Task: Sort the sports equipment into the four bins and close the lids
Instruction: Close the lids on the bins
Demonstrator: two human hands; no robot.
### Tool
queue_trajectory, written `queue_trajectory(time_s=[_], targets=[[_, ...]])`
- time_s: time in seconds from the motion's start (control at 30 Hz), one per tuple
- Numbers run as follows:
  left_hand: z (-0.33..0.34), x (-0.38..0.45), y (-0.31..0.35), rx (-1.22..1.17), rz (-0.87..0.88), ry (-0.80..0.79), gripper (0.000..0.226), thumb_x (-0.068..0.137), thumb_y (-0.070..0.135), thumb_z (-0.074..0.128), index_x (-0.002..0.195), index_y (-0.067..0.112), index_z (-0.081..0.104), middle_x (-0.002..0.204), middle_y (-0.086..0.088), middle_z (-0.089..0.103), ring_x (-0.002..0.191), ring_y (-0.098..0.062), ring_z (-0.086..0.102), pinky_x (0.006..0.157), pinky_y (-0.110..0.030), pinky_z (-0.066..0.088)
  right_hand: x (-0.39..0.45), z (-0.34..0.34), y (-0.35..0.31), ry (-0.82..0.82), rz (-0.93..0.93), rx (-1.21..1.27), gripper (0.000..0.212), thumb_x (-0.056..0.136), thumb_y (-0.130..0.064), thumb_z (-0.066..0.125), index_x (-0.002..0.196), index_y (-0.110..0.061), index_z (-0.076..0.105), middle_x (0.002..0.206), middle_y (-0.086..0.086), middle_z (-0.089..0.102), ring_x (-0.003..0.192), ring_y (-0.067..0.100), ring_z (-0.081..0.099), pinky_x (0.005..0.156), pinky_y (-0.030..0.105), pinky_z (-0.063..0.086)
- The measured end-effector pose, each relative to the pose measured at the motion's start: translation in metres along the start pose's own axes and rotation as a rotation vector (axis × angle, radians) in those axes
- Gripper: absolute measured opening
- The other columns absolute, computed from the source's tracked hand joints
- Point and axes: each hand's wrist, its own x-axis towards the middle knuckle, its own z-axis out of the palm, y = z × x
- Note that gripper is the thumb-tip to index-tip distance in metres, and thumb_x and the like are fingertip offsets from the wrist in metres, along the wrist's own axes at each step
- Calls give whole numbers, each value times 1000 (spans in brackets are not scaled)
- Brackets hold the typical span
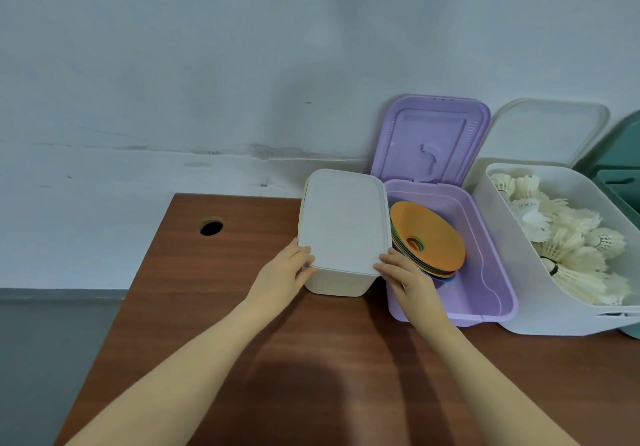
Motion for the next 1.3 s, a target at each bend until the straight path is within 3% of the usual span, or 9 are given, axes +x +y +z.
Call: queue_trajectory(time_s=[0.1,0.23,0.33,0.57,1.0,1.13,1.2,1.3], targets=[[-4,1,5,-32,8,33,9,85,11,66,88,2,65,107,-10,66,118,-9,46,86,-32,51,1,-2,-2,25,-31,-22,21,85,0,59,101,-5,72,115,8,65,119,18,51,102,14,30],[-6,1,1,1,33,82,8,81,6,69,88,1,68,99,-9,68,116,-8,47,91,-13,36,10,-4,-5,37,-134,-58,21,82,-3,57,97,-4,72,107,7,67,113,18,52,99,21,38],[-10,4,-2,27,31,71,12,81,9,70,93,4,69,102,-4,68,116,-11,50,95,-20,39,14,-3,-3,15,-142,-81,20,81,-5,59,95,-6,73,104,6,68,110,19,55,93,28,43],[-6,4,-6,35,68,23,18,76,10,75,92,5,70,96,-3,67,104,-21,56,94,-15,33,11,-6,-5,55,-127,-53,18,80,-5,60,92,-3,73,102,9,68,107,13,53,98,14,36],[3,2,-9,26,108,40,16,79,16,72,91,5,70,95,-2,67,108,-27,55,95,-24,42,3,-1,-3,99,-55,44,18,82,-6,59,92,-3,73,105,5,67,111,10,54,99,17,40],[-5,6,-7,-21,14,19,45,82,47,55,110,12,65,117,-2,58,113,-16,47,93,-26,42,7,-5,-12,93,-13,112,20,84,-20,60,96,-9,72,106,-1,63,107,8,54,92,23,44],[-10,19,-4,33,-48,-27,59,84,54,45,128,16,54,133,-4,47,122,-18,40,99,-29,34,18,-6,-15,111,-1,81,32,86,-30,53,104,-9,70,109,1,61,106,9,52,90,29,44],[-8,50,1,172,-188,-139,61,91,55,38,142,22,34,150,-9,25,136,-28,23,109,-39,22,42,-3,-9,69,115,-56,51,85,-45,45,121,-11,61,125,5,56,113,19,49,94,38,40]])
